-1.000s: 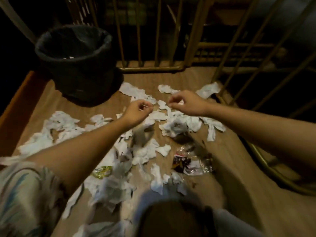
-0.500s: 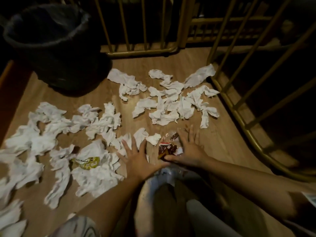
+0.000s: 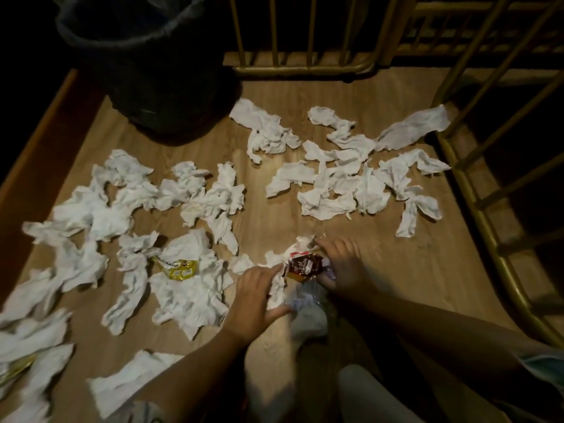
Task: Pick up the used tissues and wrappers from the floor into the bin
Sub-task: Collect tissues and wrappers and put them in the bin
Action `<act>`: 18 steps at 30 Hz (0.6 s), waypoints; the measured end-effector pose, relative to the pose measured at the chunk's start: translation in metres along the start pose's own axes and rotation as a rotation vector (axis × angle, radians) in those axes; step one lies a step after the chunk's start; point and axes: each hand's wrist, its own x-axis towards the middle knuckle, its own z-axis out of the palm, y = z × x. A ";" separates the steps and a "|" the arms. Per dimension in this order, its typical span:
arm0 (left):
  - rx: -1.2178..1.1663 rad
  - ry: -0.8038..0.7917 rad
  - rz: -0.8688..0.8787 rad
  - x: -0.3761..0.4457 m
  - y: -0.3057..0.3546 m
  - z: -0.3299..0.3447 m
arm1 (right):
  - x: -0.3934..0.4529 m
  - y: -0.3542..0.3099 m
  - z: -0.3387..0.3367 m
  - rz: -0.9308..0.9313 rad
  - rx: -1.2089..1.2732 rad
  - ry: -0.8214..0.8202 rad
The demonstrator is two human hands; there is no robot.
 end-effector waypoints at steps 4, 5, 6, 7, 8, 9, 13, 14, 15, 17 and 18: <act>-0.064 0.062 -0.073 0.012 0.003 0.000 | 0.000 0.016 -0.006 -0.069 0.010 0.070; -0.105 0.110 -0.108 0.019 0.006 -0.003 | 0.002 0.017 -0.010 -0.042 0.045 0.078; -0.155 0.171 -0.147 0.026 0.009 -0.006 | 0.006 0.018 -0.014 -0.004 0.101 0.106; -0.207 0.227 -0.198 0.035 0.012 -0.009 | 0.010 0.017 -0.018 0.038 0.166 0.138; -0.256 0.273 -0.242 0.043 0.015 -0.013 | 0.013 0.014 -0.024 0.068 0.220 0.173; -0.296 0.311 -0.282 0.051 0.018 -0.017 | 0.017 0.013 -0.029 0.086 0.268 0.206; -0.345 0.463 -0.375 0.074 0.027 -0.030 | 0.026 0.010 -0.051 -0.005 0.281 0.273; -0.349 0.470 -0.376 0.076 0.027 -0.032 | 0.025 0.007 -0.055 -0.048 0.262 0.281; -0.370 0.452 -0.372 0.075 0.024 -0.030 | 0.023 0.001 -0.057 -0.077 0.249 0.278; -0.434 0.370 -0.402 0.068 0.017 -0.024 | 0.018 -0.018 -0.056 -0.101 0.240 0.242; -0.429 0.334 -0.411 0.063 0.014 -0.020 | 0.013 -0.029 -0.052 -0.128 0.258 0.202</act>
